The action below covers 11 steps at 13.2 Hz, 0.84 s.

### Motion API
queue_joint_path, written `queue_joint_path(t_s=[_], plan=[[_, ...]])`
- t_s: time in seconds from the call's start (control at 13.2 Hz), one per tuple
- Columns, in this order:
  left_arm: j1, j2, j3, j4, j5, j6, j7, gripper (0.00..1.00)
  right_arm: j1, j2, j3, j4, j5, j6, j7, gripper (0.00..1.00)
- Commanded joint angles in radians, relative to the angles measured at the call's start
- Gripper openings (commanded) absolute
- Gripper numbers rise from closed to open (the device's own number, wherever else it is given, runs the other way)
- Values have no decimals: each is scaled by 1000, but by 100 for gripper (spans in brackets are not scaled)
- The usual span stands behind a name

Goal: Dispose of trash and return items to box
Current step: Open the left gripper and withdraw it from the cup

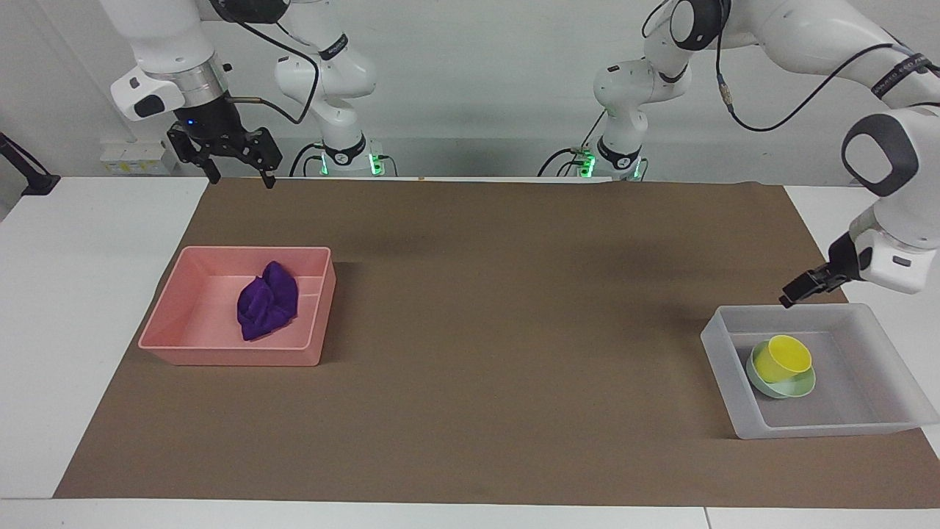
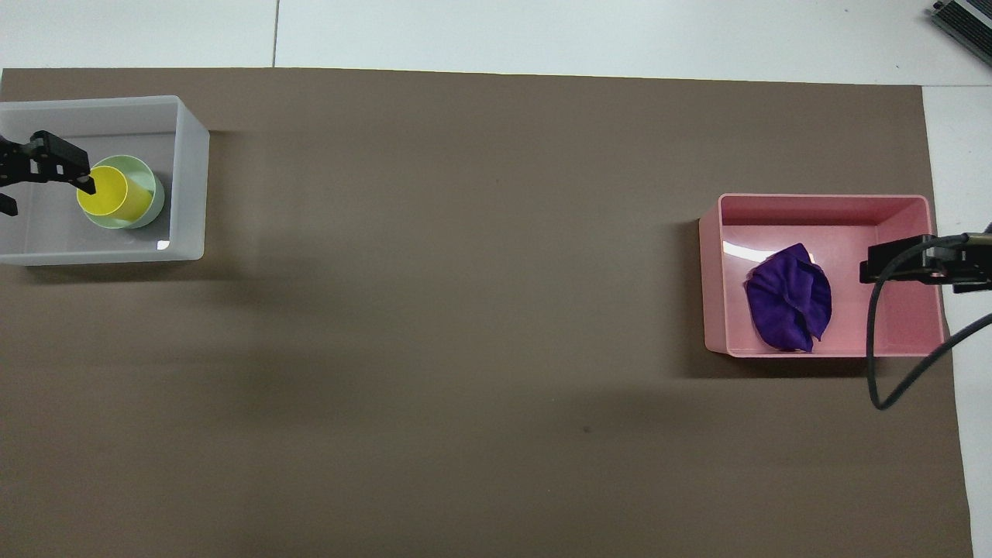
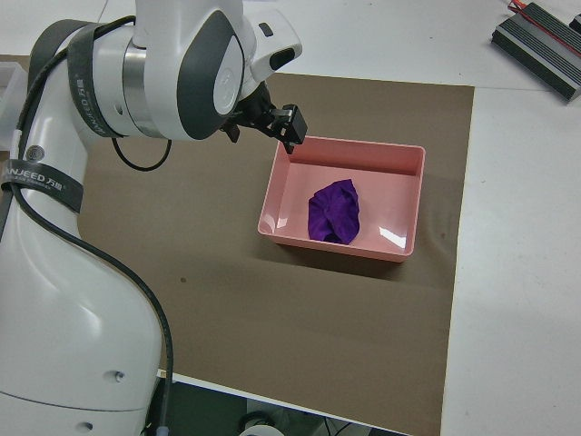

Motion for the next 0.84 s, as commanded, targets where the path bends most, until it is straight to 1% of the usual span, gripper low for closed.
queue_joint_path(t_s=[0.0, 0.08, 0.15, 0.23, 0.3, 0.38, 0.46, 0.53, 0.76], plan=[[-62, -69, 11, -27, 38, -117, -4, 100, -16, -27, 5, -34, 9, 25, -28, 100], [-80, -104, 13, -42, 34, -174, -7, 100, -16, -29, 5, -34, 9, 21, -28, 100], [-77, -144, 3, -73, 23, -182, -10, 100, -16, -27, 5, -34, 9, 19, -28, 100], [-68, -221, 8, -163, -9, -156, -4, 100, -16, -29, 5, -34, 9, 19, -28, 100], [-74, -281, 16, -246, -26, -100, -1, 100, -16, -29, 5, -35, 9, 21, -28, 100], [-82, -334, 17, -324, -26, -46, 1, 100, -16, -29, 5, -35, 9, 22, -28, 100], [-82, -371, 11, -381, -28, 2, 4, 100, -16, -29, 5, -35, 9, 24, -28, 100], [-80, -381, 8, -383, -25, 7, 15, 100, -16, -29, 5, -35, 9, 24, -28, 100], [-73, -379, -6, -308, -77, -19, 143, 100, -16, -29, 5, -35, 9, 24, -28, 100]])
